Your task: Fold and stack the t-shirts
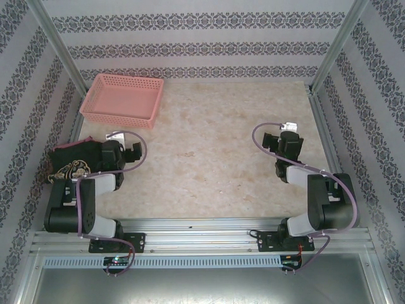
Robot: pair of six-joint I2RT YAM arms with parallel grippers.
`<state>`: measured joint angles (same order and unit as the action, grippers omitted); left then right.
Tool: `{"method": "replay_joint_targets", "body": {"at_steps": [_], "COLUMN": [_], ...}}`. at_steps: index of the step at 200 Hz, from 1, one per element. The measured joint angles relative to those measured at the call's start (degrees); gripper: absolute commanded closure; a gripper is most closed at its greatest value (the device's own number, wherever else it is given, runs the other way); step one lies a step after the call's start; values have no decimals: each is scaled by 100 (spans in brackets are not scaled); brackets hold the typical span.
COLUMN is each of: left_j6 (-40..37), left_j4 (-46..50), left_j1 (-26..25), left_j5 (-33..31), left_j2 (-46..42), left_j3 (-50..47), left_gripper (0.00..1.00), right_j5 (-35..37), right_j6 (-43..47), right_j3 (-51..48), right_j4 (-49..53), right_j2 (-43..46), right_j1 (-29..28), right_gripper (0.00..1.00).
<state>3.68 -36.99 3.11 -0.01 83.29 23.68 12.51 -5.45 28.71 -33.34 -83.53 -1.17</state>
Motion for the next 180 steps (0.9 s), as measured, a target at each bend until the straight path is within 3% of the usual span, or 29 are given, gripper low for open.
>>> {"method": "replay_joint_targets", "body": {"at_steps": [37,58,180], "left_j6": [-68,-68,-140], "left_j4": [-402,-1161,-1528], "left_j1": [-15,-15,-44], "left_j5": [260,256,387], "left_j2": [466,658,713], "left_j3": [59,-190,-271], "left_gripper": [0,0,0], "right_j5": [-140,-234,-848], "right_j6": [177,251,393], "right_j3": [-76,-109,-221], "right_j4": [-319,-387,-686], "right_j2": [-26,-31,-55], "right_j1": [-87,-96,-81], "right_gripper": [2,2,2]}}
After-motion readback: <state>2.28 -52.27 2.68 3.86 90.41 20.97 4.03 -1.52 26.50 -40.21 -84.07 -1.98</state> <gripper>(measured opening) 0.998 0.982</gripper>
